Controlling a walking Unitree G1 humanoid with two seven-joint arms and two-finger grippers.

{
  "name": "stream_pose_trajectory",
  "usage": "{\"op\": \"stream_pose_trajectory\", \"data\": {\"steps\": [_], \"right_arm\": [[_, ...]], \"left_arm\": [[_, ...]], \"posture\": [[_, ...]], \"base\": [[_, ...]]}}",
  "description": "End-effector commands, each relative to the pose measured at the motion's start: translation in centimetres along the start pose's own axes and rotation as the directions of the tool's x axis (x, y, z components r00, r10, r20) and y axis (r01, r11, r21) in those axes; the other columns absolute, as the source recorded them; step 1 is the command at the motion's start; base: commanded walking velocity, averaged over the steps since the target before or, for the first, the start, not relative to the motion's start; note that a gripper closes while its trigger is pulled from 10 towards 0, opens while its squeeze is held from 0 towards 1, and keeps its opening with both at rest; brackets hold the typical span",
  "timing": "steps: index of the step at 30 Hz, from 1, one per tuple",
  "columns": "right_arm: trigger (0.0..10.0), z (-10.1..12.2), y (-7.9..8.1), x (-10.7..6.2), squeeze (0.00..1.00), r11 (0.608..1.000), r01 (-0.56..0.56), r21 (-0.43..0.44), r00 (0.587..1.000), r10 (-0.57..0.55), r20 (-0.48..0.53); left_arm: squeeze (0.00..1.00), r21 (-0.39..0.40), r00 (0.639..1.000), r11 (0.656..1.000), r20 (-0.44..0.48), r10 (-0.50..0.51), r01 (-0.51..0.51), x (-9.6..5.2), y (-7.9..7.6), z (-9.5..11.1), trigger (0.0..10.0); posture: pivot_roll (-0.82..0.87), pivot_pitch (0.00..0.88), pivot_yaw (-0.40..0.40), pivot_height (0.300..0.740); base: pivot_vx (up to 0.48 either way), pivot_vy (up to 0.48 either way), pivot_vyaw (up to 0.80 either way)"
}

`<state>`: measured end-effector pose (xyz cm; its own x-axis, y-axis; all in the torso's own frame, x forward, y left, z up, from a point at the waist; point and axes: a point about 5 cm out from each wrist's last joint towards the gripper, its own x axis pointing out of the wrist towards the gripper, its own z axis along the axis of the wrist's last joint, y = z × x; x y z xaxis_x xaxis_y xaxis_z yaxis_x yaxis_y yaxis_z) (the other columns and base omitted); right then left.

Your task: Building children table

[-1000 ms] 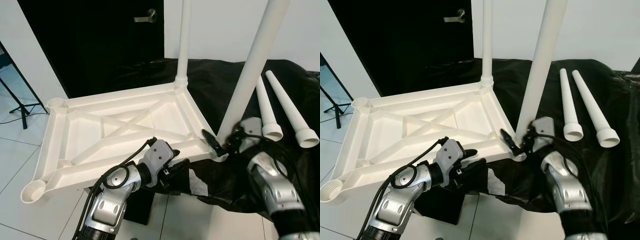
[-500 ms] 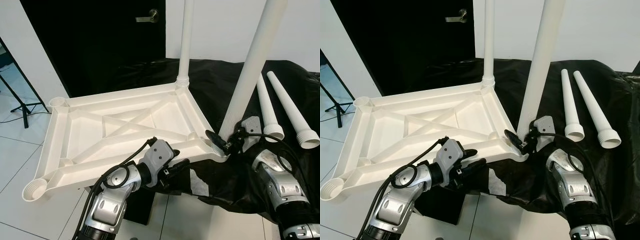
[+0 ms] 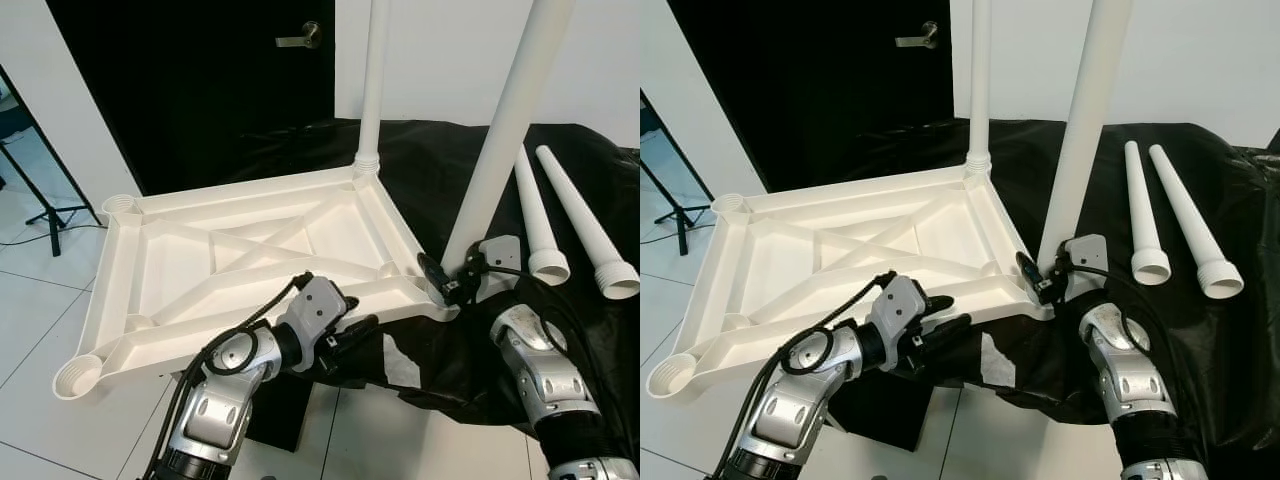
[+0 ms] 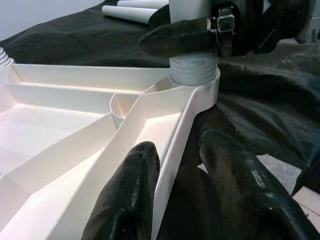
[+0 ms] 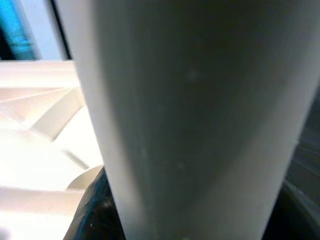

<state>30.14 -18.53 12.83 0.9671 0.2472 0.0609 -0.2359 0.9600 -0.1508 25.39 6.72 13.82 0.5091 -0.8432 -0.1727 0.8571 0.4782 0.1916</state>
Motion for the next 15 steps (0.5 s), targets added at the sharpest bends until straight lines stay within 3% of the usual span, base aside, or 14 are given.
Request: {"op": "stream_pose_trajectory", "data": {"steps": [1, 3, 7, 11, 15], "right_arm": [[10.0, -1.6, 0.3, -1.0, 0.00, 0.995, 0.100, -0.009, 0.991, -0.101, -0.089], [10.0, -1.6, 0.3, -1.0, 0.00, 0.995, 0.100, -0.009, 0.991, -0.101, -0.089], [10.0, -1.6, 1.6, -1.1, 0.00, 0.978, 0.205, 0.031, 0.975, -0.202, -0.094], [10.0, -1.7, 3.4, -1.4, 0.00, 0.934, 0.351, 0.063, 0.933, -0.343, -0.112], [10.0, -1.7, 3.6, -1.6, 0.00, 0.916, 0.396, 0.063, 0.914, -0.386, -0.125]], "left_arm": [[0.00, -0.002, 0.994, 0.994, -0.010, 0.107, -0.107, 0.0, 0.5, -0.3, 10.0], [0.00, -0.002, 0.994, 0.994, -0.010, 0.107, -0.107, 0.0, 0.5, -0.3, 10.0], [0.00, 0.000, 0.995, 0.995, -0.011, 0.102, -0.102, 0.0, 0.5, -0.3, 10.0], [0.00, 0.001, 0.996, 0.996, -0.006, 0.094, -0.094, 0.2, 0.5, -0.3, 10.0], [0.00, 0.001, 0.996, 0.996, -0.006, 0.092, -0.092, 0.2, 0.5, -0.3, 10.0]], "posture": [[0.03, 0.000, 0.005, 0.740], [0.03, 0.000, 0.005, 0.740], [0.03, 0.000, 0.007, 0.740], [0.03, 0.000, 0.013, 0.740], [0.03, 0.000, 0.013, 0.740]], "base": [[0.000, 0.000, 0.00], [0.000, 0.000, 0.00], [0.000, 0.000, 0.00], [0.000, 0.000, 0.00], [0.000, 0.000, 0.00]]}}
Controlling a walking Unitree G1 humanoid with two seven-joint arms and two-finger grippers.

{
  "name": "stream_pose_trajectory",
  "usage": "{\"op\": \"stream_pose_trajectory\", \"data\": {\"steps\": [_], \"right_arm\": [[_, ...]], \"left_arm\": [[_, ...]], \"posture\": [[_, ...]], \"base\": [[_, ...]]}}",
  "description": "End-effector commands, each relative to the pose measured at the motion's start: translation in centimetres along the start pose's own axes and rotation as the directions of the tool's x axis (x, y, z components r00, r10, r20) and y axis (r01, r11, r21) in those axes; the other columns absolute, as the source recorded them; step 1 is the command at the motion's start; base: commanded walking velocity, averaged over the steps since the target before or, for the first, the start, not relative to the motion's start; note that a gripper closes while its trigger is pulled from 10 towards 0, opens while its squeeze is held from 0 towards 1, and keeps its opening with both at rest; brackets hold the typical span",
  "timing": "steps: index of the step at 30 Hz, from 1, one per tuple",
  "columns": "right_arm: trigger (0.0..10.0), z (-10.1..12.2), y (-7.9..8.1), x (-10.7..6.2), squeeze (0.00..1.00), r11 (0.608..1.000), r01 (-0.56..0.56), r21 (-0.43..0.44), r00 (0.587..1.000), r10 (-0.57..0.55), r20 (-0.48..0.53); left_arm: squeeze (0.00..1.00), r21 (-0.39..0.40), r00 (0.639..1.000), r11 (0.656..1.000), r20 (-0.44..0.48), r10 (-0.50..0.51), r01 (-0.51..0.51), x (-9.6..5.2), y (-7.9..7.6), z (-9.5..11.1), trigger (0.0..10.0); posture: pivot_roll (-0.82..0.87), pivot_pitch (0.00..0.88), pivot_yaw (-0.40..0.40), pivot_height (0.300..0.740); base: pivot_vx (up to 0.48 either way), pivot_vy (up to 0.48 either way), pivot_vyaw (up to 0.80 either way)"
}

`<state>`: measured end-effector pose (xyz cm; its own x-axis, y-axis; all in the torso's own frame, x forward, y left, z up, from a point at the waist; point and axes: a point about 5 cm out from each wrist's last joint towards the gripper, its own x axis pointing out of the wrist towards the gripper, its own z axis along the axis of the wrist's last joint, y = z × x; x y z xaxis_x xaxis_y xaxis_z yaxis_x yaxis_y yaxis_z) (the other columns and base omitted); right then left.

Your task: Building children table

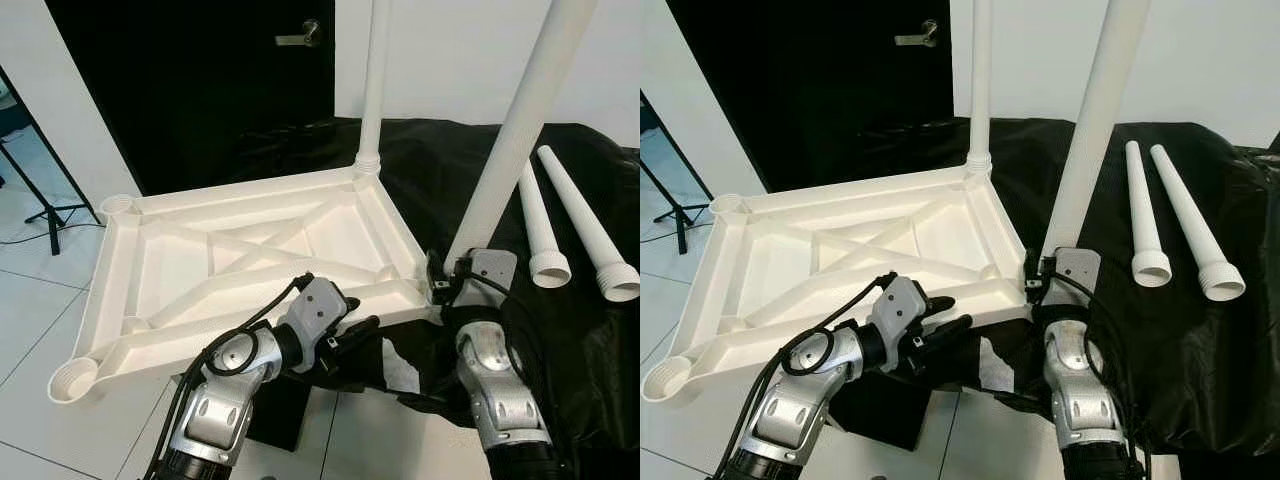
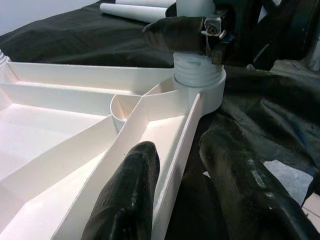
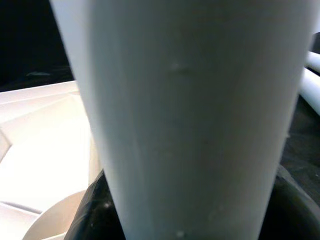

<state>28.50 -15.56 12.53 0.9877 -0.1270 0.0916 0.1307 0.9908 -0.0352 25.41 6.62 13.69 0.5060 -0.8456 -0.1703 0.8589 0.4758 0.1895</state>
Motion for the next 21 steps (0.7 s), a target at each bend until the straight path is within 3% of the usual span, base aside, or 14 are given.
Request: {"op": "stream_pose_trajectory", "data": {"steps": [1, 7, 8, 10, 11, 15, 21], "right_arm": [[10.0, -1.8, -0.1, -0.9, 0.00, 0.999, 0.048, -0.014, 0.994, -0.049, -0.098], [10.0, -1.6, -0.2, -1.0, 0.00, 0.999, 0.048, -0.005, 0.995, -0.048, -0.089], [10.0, -1.5, -0.5, -0.9, 0.87, 0.999, 0.049, -0.016, 0.995, -0.050, -0.081], [10.0, -1.5, -0.6, -0.9, 0.87, 0.998, 0.052, -0.021, 0.995, -0.054, -0.078], [10.0, -1.4, -0.6, -0.8, 1.00, 0.999, 0.049, -0.021, 0.996, -0.051, -0.078], [10.0, -1.0, -0.8, -0.8, 1.00, 1.000, 0.014, -0.014, 0.999, -0.015, -0.050], [10.0, -0.2, -1.4, -0.5, 1.00, 0.986, -0.165, -0.001, 0.986, 0.165, -0.009]], "left_arm": [[0.00, 0.002, 0.995, 0.995, -0.008, 0.096, -0.096, 0.1, 0.7, -0.2, 10.0], [0.00, 0.002, 0.994, 0.994, -0.002, 0.109, -0.109, 0.2, 1.0, 0.0, 10.0], [0.00, -0.009, 0.992, 0.992, 0.007, 0.126, -0.126, 0.1, 1.2, 0.2, 10.0], [0.00, -0.014, 0.991, 0.991, 0.009, 0.133, -0.133, 0.1, 1.2, 0.2, 10.0], [0.00, -0.015, 0.991, 0.990, 0.010, 0.137, -0.137, 0.0, 1.3, 0.2, 10.0], [0.00, -0.009, 0.990, 0.990, 0.005, 0.140, -0.140, -0.2, 1.3, 0.1, 10.0], [0.00, -0.007, 0.990, 0.990, 0.003, 0.142, -0.141, -0.2, 1.2, 0.0, 10.0]], "posture": [[0.03, 0.000, 0.015, 0.740], [0.04, 0.000, 0.005, 0.740], [0.05, 0.000, 0.002, 0.740], [0.05, 0.000, 0.002, 0.740], [0.05, 0.000, -0.001, 0.740], [0.05, 0.000, -0.004, 0.740], [0.05, 0.000, -0.004, 0.740]], "base": [[0.000, 0.000, 0.00], [0.000, 0.000, 0.00], [0.000, 0.000, 0.00], [0.000, 0.000, 0.00], [0.000, 0.000, 0.00], [0.000, 0.000, 0.00], [0.000, 0.000, 0.00]]}}
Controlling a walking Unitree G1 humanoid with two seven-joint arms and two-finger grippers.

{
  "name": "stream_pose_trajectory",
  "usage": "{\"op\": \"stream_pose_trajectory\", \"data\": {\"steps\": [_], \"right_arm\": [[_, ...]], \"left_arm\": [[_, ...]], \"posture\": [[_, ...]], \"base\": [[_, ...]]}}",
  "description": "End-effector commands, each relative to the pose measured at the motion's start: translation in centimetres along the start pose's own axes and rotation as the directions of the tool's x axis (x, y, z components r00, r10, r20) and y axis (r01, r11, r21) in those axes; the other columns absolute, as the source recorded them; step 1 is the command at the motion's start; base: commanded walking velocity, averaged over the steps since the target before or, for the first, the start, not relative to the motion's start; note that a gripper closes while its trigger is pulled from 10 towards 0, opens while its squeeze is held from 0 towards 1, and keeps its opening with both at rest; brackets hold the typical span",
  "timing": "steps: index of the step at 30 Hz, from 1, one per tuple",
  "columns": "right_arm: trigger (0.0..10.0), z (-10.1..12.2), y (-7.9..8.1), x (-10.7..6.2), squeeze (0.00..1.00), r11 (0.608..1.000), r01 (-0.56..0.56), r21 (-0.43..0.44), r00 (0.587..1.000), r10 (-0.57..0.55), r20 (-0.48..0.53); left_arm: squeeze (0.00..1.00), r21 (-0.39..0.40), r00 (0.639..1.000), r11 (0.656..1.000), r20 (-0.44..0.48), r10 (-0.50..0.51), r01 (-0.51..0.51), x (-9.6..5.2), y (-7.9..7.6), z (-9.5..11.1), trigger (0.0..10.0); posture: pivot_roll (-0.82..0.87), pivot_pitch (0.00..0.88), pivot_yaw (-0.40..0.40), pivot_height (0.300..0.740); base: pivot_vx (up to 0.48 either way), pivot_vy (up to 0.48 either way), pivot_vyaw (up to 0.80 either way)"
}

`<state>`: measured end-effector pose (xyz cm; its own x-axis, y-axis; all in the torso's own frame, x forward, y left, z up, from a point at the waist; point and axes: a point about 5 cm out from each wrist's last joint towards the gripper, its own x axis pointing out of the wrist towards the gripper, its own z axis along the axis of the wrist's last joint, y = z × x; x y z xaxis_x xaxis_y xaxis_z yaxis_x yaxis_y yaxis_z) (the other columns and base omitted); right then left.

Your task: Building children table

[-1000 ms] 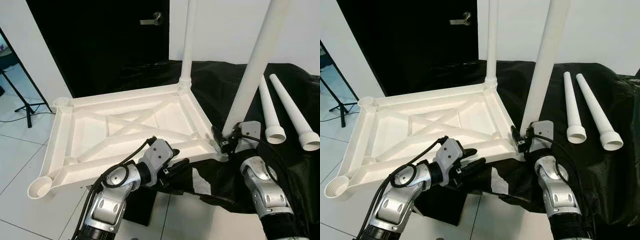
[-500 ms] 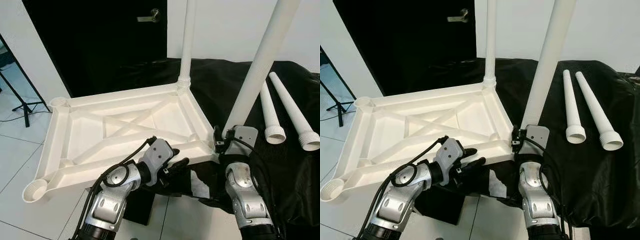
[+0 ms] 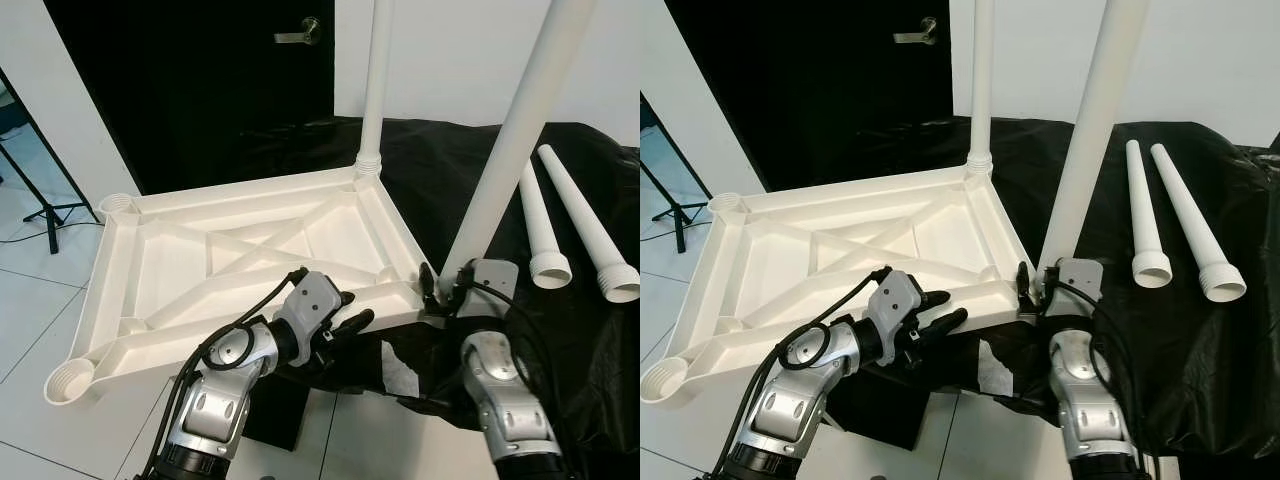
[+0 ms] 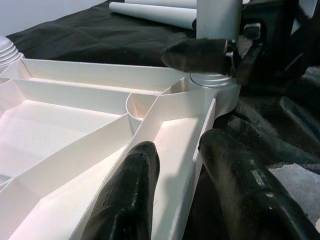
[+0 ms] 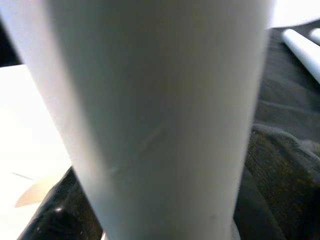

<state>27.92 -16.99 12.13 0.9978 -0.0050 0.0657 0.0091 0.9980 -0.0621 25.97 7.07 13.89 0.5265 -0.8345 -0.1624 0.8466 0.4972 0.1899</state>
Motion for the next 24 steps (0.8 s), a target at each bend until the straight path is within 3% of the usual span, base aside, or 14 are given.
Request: {"op": "stream_pose_trajectory", "data": {"steps": [1, 2, 3, 5, 8, 9, 11, 16, 17, 18, 24], "right_arm": [[10.0, 0.2, 0.1, -0.1, 1.00, 0.999, -0.042, 0.014, 0.999, 0.042, 0.013], [10.0, 0.3, -0.1, -0.1, 0.93, 0.996, -0.092, -0.002, 0.996, 0.092, 0.023], [10.0, 0.4, -0.3, 0.0, 0.00, 0.986, -0.169, 0.000, 0.985, 0.168, 0.028], [10.0, 0.4, -0.3, 0.0, 0.00, 0.986, -0.169, 0.000, 0.985, 0.168, 0.028], [10.0, 0.5, -0.8, 0.5, 0.00, 0.942, -0.335, -0.011, 0.941, 0.335, 0.034], [10.0, 0.5, -0.8, 0.5, 0.00, 0.942, -0.335, -0.011, 0.941, 0.335, 0.034], [10.0, 0.4, -1.0, 1.0, 0.00, 0.905, -0.422, -0.050, 0.906, 0.423, 0.019], [10.0, 0.4, -1.4, 1.6, 0.00, 0.873, -0.472, -0.119, 0.880, 0.475, -0.002], [7.3, 0.5, -1.6, 2.0, 0.00, 0.857, -0.493, -0.150, 0.868, 0.497, -0.013], [0.0, 0.6, -1.7, 2.3, 0.00, 0.849, -0.503, -0.164, 0.862, 0.507, -0.019], [0.0, 0.6, -1.9, 2.7, 0.00, 0.834, -0.531, -0.153, 0.846, 0.533, -0.031]], "left_arm": [[0.00, -0.002, 0.993, 0.993, 0.000, 0.117, -0.117, -0.1, 0.5, -0.1, 10.0], [0.00, -0.003, 0.993, 0.993, 0.001, 0.116, -0.116, 0.0, 0.5, -0.1, 10.0], [0.00, 0.000, 0.994, 0.994, -0.001, 0.111, -0.111, 0.1, 0.4, -0.1, 10.0], [0.00, 0.000, 0.994, 0.994, -0.001, 0.111, -0.111, 0.1, 0.4, -0.1, 10.0], [0.00, 0.008, 0.995, 0.995, -0.007, 0.103, -0.103, 0.2, 0.2, -0.4, 10.0], [0.00, 0.008, 0.995, 0.995, -0.007, 0.103, -0.103, 0.2, 0.2, -0.4, 10.0], [0.00, 0.011, 0.995, 0.995, -0.011, 0.100, -0.100, 0.2, 0.2, -0.5, 10.0], [0.00, 0.012, 0.995, 0.995, -0.014, 0.100, -0.099, 0.2, 0.3, -0.5, 10.0], [0.00, 0.013, 0.995, 0.995, -0.014, 0.102, -0.102, 0.2, 0.3, -0.5, 10.0], [0.00, 0.014, 0.995, 0.995, -0.014, 0.104, -0.103, 0.3, 0.4, -0.5, 10.0], [0.00, 0.022, 0.993, 0.993, -0.013, 0.115, -0.115, 0.3, 0.6, -0.4, 10.0]], "posture": [[0.05, 0.000, -0.004, 0.740], [0.04, 0.000, -0.001, 0.740], [0.04, 0.000, 0.003, 0.740], [0.04, 0.000, 0.003, 0.740], [0.03, 0.000, 0.005, 0.740], [0.03, 0.000, 0.005, 0.740], [0.03, 0.000, 0.005, 0.740], [0.03, 0.000, 0.004, 0.740], [0.04, 0.000, 0.001, 0.740], [0.04, 0.000, -0.001, 0.740], [0.05, 0.000, -0.010, 0.740]], "base": [[0.000, 0.000, 0.00], [0.000, 0.000, 0.00], [0.000, 0.000, 0.00], [0.000, 0.000, 0.00], [0.000, 0.000, 0.00], [0.000, 0.000, 0.00], [0.000, 0.000, 0.00], [0.000, 0.000, 0.00], [0.000, 0.000, 0.00], [0.000, 0.000, 0.00], [0.000, 0.000, 0.00]]}}
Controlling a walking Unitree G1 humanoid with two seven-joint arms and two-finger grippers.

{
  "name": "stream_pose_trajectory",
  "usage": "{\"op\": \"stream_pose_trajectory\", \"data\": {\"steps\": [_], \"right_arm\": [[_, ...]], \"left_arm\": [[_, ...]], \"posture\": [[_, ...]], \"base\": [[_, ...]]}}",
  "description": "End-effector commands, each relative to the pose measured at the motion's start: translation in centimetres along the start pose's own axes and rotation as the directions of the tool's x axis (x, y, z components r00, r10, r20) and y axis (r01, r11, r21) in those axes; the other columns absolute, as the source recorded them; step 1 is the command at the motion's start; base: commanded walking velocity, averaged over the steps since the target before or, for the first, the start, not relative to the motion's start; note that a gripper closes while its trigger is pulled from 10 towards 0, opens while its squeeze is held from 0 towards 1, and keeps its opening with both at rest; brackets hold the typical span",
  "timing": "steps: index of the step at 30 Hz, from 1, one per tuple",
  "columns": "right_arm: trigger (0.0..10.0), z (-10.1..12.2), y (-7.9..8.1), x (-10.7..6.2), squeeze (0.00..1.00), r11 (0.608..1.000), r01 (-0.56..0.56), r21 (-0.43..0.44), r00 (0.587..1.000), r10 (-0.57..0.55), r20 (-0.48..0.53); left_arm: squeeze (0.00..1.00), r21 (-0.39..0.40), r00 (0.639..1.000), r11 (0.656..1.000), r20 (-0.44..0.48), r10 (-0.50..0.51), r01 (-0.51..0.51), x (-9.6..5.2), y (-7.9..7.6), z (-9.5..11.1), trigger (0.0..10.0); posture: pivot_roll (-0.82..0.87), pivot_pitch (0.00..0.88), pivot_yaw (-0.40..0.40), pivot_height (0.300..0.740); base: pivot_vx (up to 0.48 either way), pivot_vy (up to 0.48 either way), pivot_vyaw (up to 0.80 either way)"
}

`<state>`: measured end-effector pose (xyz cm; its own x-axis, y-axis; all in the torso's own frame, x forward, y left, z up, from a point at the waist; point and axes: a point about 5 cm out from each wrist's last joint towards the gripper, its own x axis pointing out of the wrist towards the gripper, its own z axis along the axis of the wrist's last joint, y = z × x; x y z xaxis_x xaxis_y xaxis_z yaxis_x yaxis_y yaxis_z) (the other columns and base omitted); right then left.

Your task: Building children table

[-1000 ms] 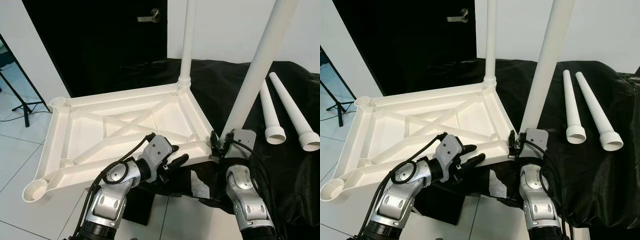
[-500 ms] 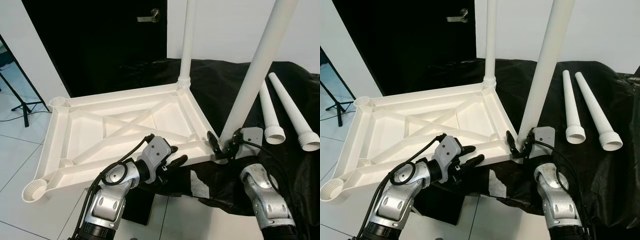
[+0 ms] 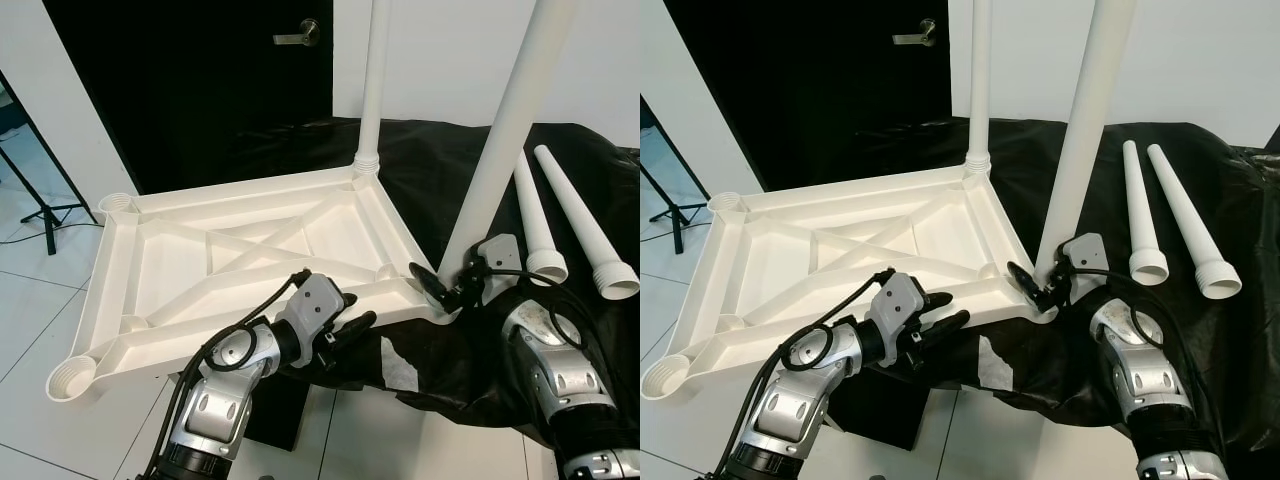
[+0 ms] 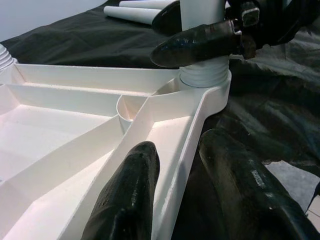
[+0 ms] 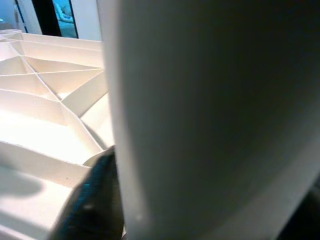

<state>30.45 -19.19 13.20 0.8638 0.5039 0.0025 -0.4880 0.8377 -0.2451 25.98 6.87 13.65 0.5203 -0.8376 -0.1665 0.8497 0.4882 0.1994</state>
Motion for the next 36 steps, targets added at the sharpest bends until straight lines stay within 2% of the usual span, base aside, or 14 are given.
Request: {"op": "stream_pose_trajectory", "data": {"steps": [1, 12, 13, 18, 20, 23, 24, 27, 28, 33, 36], "right_arm": [[0.0, -0.1, 0.2, 0.2, 0.00, 1.000, -0.027, 0.007, 1.000, 0.027, -0.004], [0.0, -0.9, 0.0, 0.2, 0.00, 0.998, 0.041, 0.039, 0.999, -0.041, -0.002], [10.0, -1.0, 0.1, 0.1, 0.00, 0.991, 0.123, 0.050, 0.992, -0.122, -0.017], [10.0, -1.0, 0.5, 0.1, 0.00, 0.976, 0.201, 0.080, 0.980, -0.201, -0.013], [10.0, -0.9, 1.2, 0.5, 0.00, 0.948, 0.285, 0.139, 0.958, -0.286, -0.008], [10.0, -0.8, 1.9, 0.8, 0.00, 0.900, 0.407, 0.158, 0.913, -0.406, -0.045], [10.0, -0.8, 1.9, 0.8, 0.00, 0.900, 0.407, 0.158, 0.913, -0.406, -0.045], [10.0, -0.8, 2.8, 0.9, 0.00, 0.856, 0.487, 0.173, 0.873, -0.483, -0.067], [10.0, -0.8, 2.8, 0.9, 0.00, 0.856, 0.487, 0.173, 0.873, -0.483, -0.067], [10.0, -0.5, 4.8, 0.9, 0.00, 0.769, 0.603, 0.213, 0.796, -0.595, -0.106], [10.0, -0.2, 5.4, 1.0, 0.00, 0.763, 0.609, 0.218, 0.792, -0.602, -0.103]], "left_arm": [[0.00, 0.011, 0.992, 0.992, -0.012, 0.122, -0.122, 0.0, 0.7, -0.2, 10.0], [0.00, 0.018, 0.992, 0.992, -0.012, 0.128, -0.128, 0.0, 0.8, -0.3, 10.0], [0.00, 0.019, 0.992, 0.992, -0.014, 0.127, -0.127, -0.1, 0.8, -0.3, 10.0], [0.00, 0.015, 0.992, 0.992, -0.015, 0.128, -0.128, -0.1, 0.8, -0.4, 10.0], [0.00, 0.012, 0.992, 0.992, -0.014, 0.125, -0.125, -0.1, 0.7, -0.4, 10.0], [0.00, 0.012, 0.993, 0.993, -0.014, 0.115, -0.114, 0.0, 0.5, -0.4, 10.0], [0.00, 0.012, 0.993, 0.993, -0.014, 0.115, -0.114, 0.0, 0.5, -0.4, 10.0], [0.00, 0.012, 0.994, 0.994, -0.016, 0.111, -0.111, 0.0, 0.5, -0.5, 10.0], [0.00, 0.012, 0.994, 0.994, -0.016, 0.111, -0.111, 0.0, 0.5, -0.5, 10.0], [0.00, 0.016, 0.994, 0.994, -0.017, 0.109, -0.109, -0.1, 0.5, -0.5, 10.0], [0.00, 0.015, 0.994, 0.994, -0.016, 0.109, -0.109, -0.1, 0.5, -0.5, 10.0]], "posture": [[0.05, 0.000, -0.010, 0.740], [0.04, 0.000, -0.006, 0.740], [0.04, 0.000, -0.004, 0.740], [0.04, 0.000, -0.003, 0.740], [0.03, 0.000, 0.005, 0.740], [0.02, 0.000, 0.006, 0.740], [0.02, 0.000, 0.006, 0.740], [0.02, 0.000, 0.005, 0.740], [0.02, 0.000, 0.005, 0.740], [0.03, 0.000, 0.001, 0.740], [0.03, 0.000, 0.005, 0.740]], "base": [[0.000, 0.000, 0.00], [0.000, 0.000, 0.00], [0.000, 0.000, 0.00], [0.000, 0.000, 0.00], [0.000, 0.000, 0.00], [0.000, 0.000, 0.00], [0.000, 0.000, 0.00], [0.000, 0.000, 0.00], [0.000, 0.000, 0.00], [0.000, 0.000, 0.00], [0.000, 0.000, 0.00]]}}
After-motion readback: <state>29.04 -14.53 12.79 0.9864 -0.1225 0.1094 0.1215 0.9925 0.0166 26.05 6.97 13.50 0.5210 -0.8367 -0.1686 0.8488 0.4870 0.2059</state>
